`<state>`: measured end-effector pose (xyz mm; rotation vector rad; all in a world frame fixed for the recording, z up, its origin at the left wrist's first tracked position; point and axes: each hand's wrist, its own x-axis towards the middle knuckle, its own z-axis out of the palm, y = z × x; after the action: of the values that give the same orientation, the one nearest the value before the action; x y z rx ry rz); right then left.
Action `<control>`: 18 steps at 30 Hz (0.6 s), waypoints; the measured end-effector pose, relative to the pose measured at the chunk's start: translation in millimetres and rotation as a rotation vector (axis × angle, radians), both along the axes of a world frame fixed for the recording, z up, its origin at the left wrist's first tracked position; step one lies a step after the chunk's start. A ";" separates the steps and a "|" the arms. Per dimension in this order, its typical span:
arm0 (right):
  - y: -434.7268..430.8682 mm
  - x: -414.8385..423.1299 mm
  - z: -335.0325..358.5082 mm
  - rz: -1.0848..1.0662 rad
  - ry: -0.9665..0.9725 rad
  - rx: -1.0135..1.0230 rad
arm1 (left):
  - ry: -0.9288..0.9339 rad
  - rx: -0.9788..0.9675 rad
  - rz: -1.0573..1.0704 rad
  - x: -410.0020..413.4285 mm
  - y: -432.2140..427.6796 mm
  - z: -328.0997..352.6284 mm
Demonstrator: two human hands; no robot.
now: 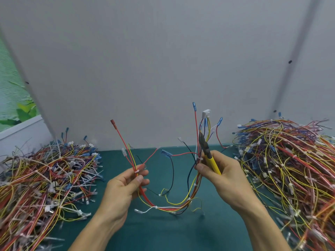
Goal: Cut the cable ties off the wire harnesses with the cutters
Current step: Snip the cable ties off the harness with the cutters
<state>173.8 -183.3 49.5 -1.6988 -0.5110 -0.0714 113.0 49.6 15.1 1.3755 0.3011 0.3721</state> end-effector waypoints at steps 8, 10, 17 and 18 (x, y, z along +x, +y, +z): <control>-2.0 4.3 -3.2 -0.069 0.050 -0.059 | -0.006 -0.046 0.048 2.1 2.0 0.5; -4.3 5.7 -4.1 -0.102 0.040 -0.126 | -0.015 -0.022 0.075 3.0 2.8 -0.2; -6.0 4.8 -2.4 -0.155 -0.005 -0.258 | -0.044 -0.001 0.102 4.0 6.3 -2.7; -6.1 5.0 -2.4 -0.153 -0.006 -0.272 | -0.049 0.005 0.104 4.6 6.3 -3.1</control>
<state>178.8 -189.4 47.1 -2.0032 -0.4072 -0.1221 117.6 55.9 12.0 1.3566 0.3326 0.4920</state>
